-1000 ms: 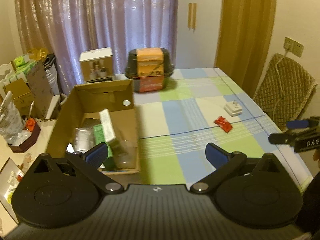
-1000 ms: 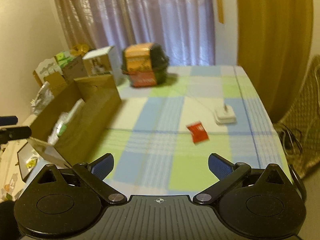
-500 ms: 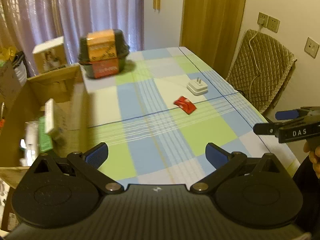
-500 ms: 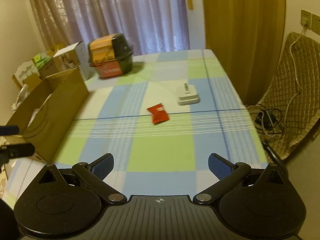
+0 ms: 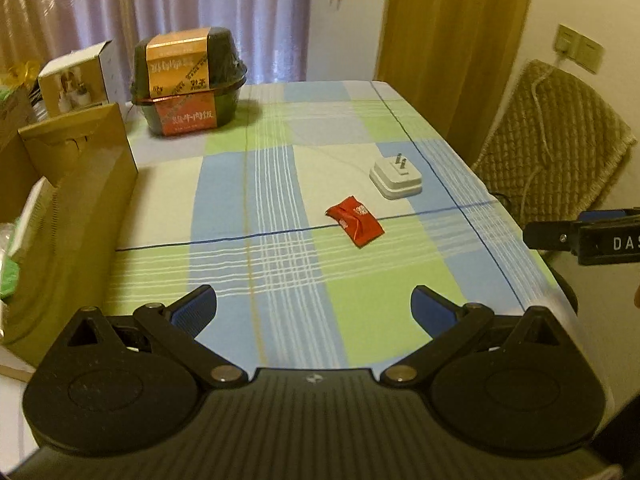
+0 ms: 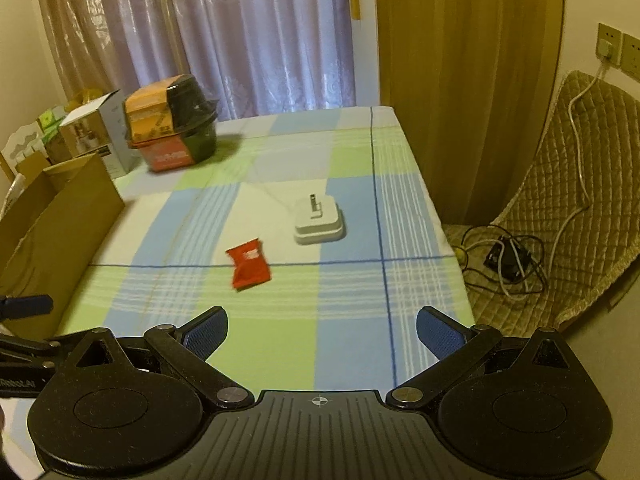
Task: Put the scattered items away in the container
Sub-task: 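Move both tools back toward the red packet and white plug on the table, then grasp the red candy packet with the left tool while the right tool reaches the white plug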
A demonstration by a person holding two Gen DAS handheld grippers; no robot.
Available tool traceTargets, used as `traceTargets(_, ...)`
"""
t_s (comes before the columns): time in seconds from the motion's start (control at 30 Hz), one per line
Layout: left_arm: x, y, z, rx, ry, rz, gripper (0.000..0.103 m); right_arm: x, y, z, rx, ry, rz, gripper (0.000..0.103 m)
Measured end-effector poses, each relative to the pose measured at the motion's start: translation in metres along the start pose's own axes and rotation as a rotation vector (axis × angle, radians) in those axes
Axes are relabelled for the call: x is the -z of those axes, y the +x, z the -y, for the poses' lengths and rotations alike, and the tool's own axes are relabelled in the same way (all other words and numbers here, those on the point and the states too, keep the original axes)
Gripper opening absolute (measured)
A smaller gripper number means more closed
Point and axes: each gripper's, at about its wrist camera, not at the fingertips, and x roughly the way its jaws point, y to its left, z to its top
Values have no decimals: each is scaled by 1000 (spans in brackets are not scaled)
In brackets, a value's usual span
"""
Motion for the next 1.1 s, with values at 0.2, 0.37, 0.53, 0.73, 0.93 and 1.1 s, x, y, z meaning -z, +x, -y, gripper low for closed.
traceTargets(0.2,-8,40,17,-38,-92,4,102,-27,31,13,-3,-16,5,103)
traceTargets(0.37,-15,75,29,-54,-131,14,102,-52,61,23,0,-47,10,103)
traceTargets(0.53,-23,111,42,-91,-144,40,101,-75,87,29,-6,-71,11,103)
traceTargets(0.73,-33,149,53,-118,-171,43,95,-87,114,31,-36,-105,-1,103)
traceTargets(0.93,-42,178,61,-160,-137,31,88,-91,135,33,-38,-116,-16,103)
traceTargets(1.1,-45,199,59,-163,-143,-26,69,-93,147,41,-22,-99,-21,103)
